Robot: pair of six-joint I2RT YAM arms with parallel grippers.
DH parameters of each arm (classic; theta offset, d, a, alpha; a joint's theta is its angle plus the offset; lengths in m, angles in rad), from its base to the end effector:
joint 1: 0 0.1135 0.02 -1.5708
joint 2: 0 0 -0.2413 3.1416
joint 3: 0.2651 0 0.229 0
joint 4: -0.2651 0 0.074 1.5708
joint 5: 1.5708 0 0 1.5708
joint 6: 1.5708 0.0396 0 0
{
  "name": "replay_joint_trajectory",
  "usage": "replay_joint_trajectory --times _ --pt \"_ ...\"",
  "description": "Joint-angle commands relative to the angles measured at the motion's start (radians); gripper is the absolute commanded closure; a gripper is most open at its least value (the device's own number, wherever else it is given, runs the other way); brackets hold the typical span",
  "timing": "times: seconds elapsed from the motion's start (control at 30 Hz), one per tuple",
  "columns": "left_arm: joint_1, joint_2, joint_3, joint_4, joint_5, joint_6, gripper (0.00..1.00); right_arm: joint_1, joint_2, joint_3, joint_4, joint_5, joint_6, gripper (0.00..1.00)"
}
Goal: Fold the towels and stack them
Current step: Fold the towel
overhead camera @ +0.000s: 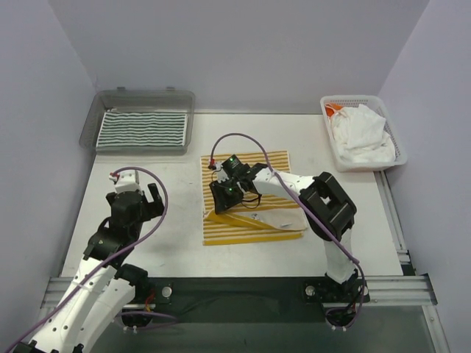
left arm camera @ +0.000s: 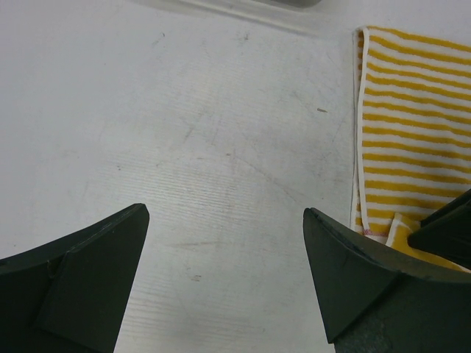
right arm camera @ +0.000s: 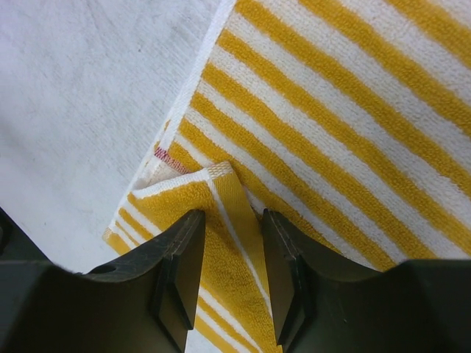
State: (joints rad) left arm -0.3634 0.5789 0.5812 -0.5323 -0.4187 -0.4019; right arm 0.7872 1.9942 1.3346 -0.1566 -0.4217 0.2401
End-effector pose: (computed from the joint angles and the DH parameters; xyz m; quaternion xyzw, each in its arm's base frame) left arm 0.1309 -0.0326 0.2503 -0.1196 0.8465 -0.0143 0.5185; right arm 0.2751 0.2990 0.1652 -0.3198 0.8544 0.3465 0.2182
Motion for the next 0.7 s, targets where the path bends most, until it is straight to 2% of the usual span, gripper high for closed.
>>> replay_joint_trajectory --times 0.0,0.2,0.5,0.67 --pt "0.007 -0.007 0.012 0.048 0.008 0.02 0.03 0.017 -0.008 0.035 -0.011 -0.043 -0.01 0.64" --pt "0.009 -0.005 0.009 0.048 0.008 0.02 0.03 0.047 -0.066 0.031 -0.015 -0.046 0.005 0.72" --pt "0.009 -0.002 0.009 0.049 0.026 0.018 0.03 0.128 -0.086 -0.005 -0.07 -0.051 0.044 0.75" --pt "0.009 0.004 0.022 0.022 0.115 -0.041 0.03 0.155 -0.123 -0.003 -0.193 -0.091 0.038 0.75"
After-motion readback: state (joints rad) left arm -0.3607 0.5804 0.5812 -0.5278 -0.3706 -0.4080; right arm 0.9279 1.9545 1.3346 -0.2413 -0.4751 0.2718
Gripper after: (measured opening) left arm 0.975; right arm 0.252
